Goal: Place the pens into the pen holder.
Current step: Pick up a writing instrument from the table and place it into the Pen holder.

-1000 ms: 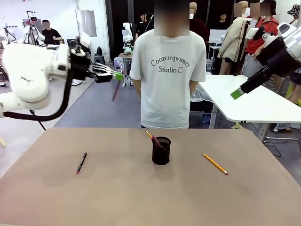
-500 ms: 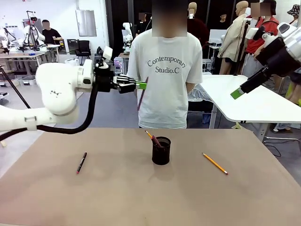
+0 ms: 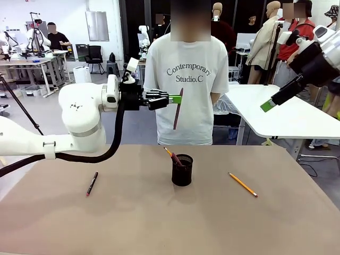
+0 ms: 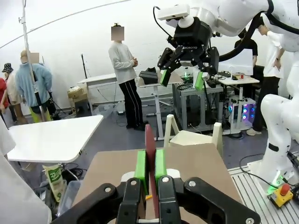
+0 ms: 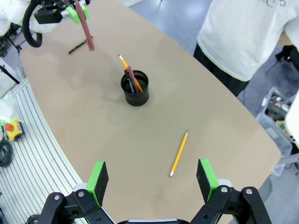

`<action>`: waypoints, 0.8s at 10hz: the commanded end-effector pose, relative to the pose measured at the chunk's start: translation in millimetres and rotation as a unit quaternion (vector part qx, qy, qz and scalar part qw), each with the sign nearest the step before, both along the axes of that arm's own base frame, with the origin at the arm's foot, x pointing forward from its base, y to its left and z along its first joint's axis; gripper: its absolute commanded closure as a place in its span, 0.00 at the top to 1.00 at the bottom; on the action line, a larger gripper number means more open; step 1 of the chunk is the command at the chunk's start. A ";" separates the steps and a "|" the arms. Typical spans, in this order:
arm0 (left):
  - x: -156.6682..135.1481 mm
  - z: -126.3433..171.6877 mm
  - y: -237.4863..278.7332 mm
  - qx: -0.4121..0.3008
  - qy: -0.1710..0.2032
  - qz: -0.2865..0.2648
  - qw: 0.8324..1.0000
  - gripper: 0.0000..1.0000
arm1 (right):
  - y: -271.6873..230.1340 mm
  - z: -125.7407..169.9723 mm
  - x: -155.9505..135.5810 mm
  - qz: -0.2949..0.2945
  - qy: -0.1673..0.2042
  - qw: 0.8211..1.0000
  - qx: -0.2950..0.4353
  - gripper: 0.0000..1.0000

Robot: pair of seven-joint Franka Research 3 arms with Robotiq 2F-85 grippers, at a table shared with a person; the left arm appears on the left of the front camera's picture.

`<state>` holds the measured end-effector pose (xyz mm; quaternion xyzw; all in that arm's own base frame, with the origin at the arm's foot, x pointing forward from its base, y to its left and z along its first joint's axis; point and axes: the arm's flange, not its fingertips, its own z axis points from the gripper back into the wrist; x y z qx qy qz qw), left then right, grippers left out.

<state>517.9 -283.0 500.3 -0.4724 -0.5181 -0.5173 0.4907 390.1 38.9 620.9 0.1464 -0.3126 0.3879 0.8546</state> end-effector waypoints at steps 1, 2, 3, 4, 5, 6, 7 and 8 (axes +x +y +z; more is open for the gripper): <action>-1.1 2.9 1.6 0.003 0.012 0.001 1.000 0.00 | -0.3 0.9 0.5 0.002 0.001 1.000 0.007 1.00; -1.1 2.9 1.6 0.003 0.012 0.001 1.000 0.00 | -0.3 0.9 0.5 0.002 0.001 1.000 0.007 1.00; 0.1 0.1 0.1 0.000 0.001 0.000 1.000 0.00 | -0.3 0.9 0.5 0.002 0.001 1.000 0.007 1.00; 2.7 -12.6 -9.1 0.024 0.008 -0.020 0.999 0.00 | -0.3 0.9 0.5 0.002 0.001 1.000 0.007 1.00; 6.3 -20.2 -14.5 0.029 0.011 -0.034 0.999 0.00 | -0.3 0.9 0.5 0.002 0.001 1.000 0.007 1.00; 7.3 -27.6 -17.6 0.035 0.015 -0.039 0.999 0.00 | -0.3 0.9 0.5 0.002 0.001 1.000 0.007 1.00; 5.9 -36.7 -19.8 0.036 0.021 -0.041 0.998 0.00 | -0.3 0.9 0.5 0.002 0.001 1.000 0.007 1.00; 5.1 -49.2 -25.0 0.029 0.030 -0.029 0.999 0.00 | -0.3 0.9 0.5 0.002 0.001 1.000 0.007 1.00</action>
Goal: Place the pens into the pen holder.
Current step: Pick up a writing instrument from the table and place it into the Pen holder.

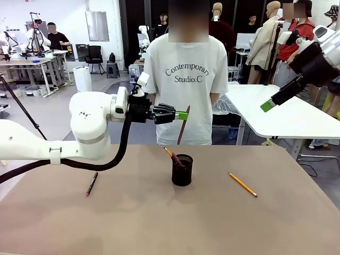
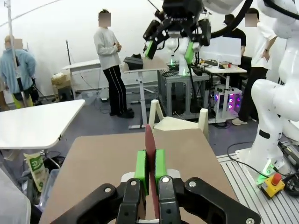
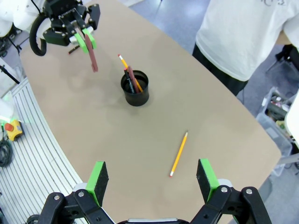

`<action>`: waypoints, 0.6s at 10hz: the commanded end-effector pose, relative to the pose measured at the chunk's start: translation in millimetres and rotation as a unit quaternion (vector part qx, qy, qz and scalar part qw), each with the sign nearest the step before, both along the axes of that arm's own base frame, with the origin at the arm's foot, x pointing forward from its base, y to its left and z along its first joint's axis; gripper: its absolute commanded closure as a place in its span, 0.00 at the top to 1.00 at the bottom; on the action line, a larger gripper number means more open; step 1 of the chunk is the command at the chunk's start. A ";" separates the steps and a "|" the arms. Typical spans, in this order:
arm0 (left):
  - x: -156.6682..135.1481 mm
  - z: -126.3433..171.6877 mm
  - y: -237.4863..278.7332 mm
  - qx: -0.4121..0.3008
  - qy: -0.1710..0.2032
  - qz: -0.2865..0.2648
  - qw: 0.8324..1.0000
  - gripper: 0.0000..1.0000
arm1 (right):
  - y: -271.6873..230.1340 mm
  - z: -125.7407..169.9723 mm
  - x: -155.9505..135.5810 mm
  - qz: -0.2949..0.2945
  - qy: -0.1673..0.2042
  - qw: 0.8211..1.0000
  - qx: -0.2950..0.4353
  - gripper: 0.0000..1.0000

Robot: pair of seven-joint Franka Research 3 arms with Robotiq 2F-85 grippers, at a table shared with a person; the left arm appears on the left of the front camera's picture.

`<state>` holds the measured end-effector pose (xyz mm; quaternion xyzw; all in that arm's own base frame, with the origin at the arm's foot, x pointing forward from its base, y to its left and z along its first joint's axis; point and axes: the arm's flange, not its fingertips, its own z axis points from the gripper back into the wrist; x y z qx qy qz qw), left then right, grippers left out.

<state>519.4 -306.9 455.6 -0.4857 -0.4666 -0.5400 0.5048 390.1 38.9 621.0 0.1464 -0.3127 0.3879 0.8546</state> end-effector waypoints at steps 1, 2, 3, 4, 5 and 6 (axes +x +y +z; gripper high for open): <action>5.0 -16.7 -5.7 -0.018 0.004 0.004 1.000 0.00 | -0.3 0.8 0.5 0.002 0.001 1.000 0.007 1.00; 8.3 -27.8 -7.9 -0.014 -0.003 0.000 1.000 0.00 | -0.3 0.8 0.5 0.002 0.001 1.000 0.007 1.00; 13.1 -38.6 -10.9 -0.021 -0.005 0.003 1.000 0.00 | -0.3 0.8 0.5 0.002 0.001 1.000 0.007 1.00; 21.1 -50.7 -14.7 -0.024 -0.007 0.013 1.000 0.00 | -0.3 0.8 0.5 0.002 0.001 1.000 0.007 1.00; 26.7 -59.3 -16.4 -0.025 -0.006 0.016 1.000 0.00 | -0.3 0.8 0.5 0.002 0.001 1.000 0.007 1.00; 35.0 -67.8 -18.2 -0.029 -0.018 0.021 0.999 0.00 | -0.3 0.8 0.5 0.002 0.001 1.000 0.007 1.00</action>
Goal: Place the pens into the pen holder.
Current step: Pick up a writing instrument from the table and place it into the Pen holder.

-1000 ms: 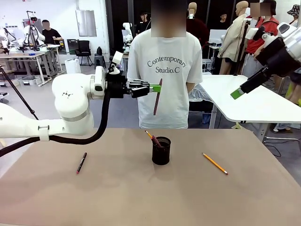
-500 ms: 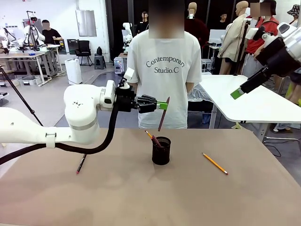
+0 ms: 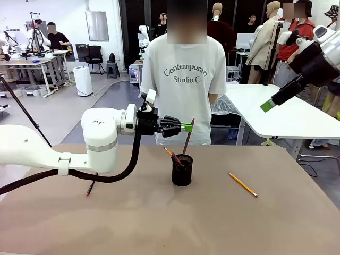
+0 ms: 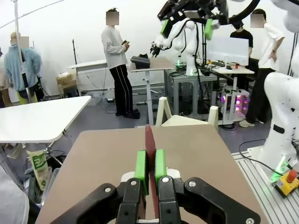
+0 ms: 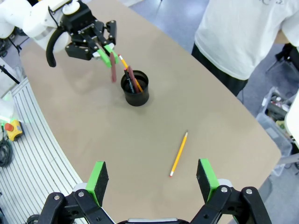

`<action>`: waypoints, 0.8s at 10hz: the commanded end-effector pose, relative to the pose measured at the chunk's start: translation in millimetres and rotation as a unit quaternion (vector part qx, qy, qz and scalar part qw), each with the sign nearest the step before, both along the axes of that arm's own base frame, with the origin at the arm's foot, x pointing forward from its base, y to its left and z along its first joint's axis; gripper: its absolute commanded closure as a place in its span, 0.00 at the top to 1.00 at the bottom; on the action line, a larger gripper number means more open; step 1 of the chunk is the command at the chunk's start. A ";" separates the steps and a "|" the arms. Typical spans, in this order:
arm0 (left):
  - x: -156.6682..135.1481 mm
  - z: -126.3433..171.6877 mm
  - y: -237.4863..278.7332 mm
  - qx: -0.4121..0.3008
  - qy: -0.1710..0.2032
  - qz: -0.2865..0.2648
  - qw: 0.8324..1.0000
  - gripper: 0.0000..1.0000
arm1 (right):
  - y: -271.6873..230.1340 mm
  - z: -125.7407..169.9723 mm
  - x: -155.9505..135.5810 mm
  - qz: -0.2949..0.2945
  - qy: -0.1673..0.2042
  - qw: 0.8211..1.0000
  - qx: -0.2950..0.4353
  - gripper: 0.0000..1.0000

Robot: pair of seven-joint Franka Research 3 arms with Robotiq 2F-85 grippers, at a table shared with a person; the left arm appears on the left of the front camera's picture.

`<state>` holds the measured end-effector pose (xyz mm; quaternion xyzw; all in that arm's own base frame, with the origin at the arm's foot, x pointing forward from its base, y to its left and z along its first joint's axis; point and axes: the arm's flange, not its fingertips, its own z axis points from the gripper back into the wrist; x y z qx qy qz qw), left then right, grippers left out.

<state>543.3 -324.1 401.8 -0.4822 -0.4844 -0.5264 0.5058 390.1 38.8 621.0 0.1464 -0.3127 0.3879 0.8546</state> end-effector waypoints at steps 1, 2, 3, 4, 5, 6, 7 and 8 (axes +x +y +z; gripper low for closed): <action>20.9 -22.1 -1.7 -0.002 -0.035 0.011 0.999 0.00 | -0.3 0.8 0.5 0.002 0.001 1.000 0.007 1.00; 29.9 -29.5 -4.0 0.007 -0.041 0.015 0.999 0.00 | -0.3 0.8 0.5 0.002 0.001 1.000 0.007 1.00; 37.7 -38.3 -6.7 0.008 -0.031 0.018 0.999 0.00 | -0.3 0.8 0.5 0.002 0.001 1.000 0.007 1.00; 40.9 -41.9 -5.5 0.010 -0.026 0.021 0.999 0.00 | -0.3 0.8 0.5 0.002 0.001 1.000 0.007 1.00; 43.6 -45.8 -4.8 0.010 -0.025 0.023 0.999 0.00 | -0.3 0.8 0.5 0.002 0.001 1.000 0.007 1.00; 46.4 -51.2 -5.9 0.010 -0.020 0.024 0.999 0.00 | -0.3 0.8 0.5 0.002 0.001 1.000 0.007 1.00; 46.7 -55.4 -7.4 0.015 -0.014 0.025 0.999 0.00 | -0.3 0.8 0.5 0.002 0.001 1.000 0.007 1.00; 48.2 -60.4 -8.7 0.017 -0.009 0.023 1.000 0.00 | -0.3 0.8 0.5 0.002 0.001 1.000 0.007 1.00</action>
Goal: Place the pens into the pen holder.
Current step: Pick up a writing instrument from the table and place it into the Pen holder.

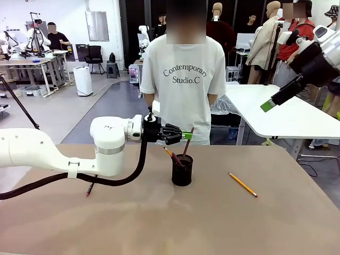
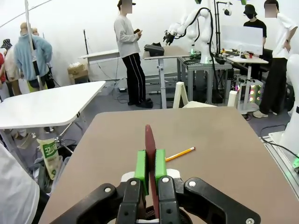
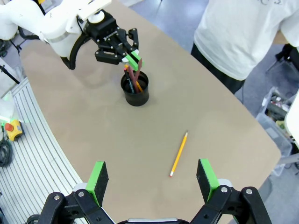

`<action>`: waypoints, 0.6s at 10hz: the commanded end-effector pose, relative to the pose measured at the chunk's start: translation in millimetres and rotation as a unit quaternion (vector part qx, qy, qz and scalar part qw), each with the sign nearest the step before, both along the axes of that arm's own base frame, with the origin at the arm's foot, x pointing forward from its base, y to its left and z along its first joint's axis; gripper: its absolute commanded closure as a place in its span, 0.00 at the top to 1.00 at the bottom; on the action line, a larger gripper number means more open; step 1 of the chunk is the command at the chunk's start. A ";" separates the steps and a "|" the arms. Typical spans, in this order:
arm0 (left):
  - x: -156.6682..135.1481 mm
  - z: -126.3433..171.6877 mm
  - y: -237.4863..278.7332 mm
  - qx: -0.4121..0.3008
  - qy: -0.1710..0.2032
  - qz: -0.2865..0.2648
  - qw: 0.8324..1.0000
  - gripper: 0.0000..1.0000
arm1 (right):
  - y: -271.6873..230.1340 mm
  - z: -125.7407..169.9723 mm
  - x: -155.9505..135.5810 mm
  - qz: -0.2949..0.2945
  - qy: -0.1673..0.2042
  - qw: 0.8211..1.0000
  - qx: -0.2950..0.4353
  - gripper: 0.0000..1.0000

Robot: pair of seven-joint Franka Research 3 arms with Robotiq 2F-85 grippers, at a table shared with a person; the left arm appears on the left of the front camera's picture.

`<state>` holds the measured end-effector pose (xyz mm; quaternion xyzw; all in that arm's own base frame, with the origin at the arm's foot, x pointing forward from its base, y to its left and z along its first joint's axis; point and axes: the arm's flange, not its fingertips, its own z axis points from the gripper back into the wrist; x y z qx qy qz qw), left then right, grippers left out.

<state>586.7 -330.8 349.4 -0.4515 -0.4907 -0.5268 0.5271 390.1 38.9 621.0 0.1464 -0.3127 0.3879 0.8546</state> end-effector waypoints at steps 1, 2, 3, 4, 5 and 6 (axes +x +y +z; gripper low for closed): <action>6.8 -10.9 -1.0 -0.003 0.006 -0.007 1.000 0.00 | -0.3 0.8 0.5 0.002 0.001 1.000 0.007 1.00; 5.7 -11.7 -0.7 -0.003 0.011 -0.008 1.000 0.00 | -0.3 0.8 0.5 0.002 0.001 1.000 0.007 1.00; 5.0 -12.1 -1.8 -0.004 0.015 -0.008 1.000 0.00 | -0.3 0.8 0.5 0.002 0.001 1.000 0.007 1.00; 5.7 -13.2 -2.1 -0.003 0.018 -0.010 1.000 0.00 | -0.3 0.8 0.5 0.002 0.001 1.000 0.007 1.00; 5.9 -13.8 -1.8 -0.002 0.018 -0.010 1.000 0.19 | -0.3 0.8 0.5 0.002 0.001 1.000 0.007 1.00; 6.6 -13.6 -0.8 -0.001 0.017 -0.012 1.000 0.38 | -0.3 0.8 0.5 0.002 0.001 1.000 0.007 1.00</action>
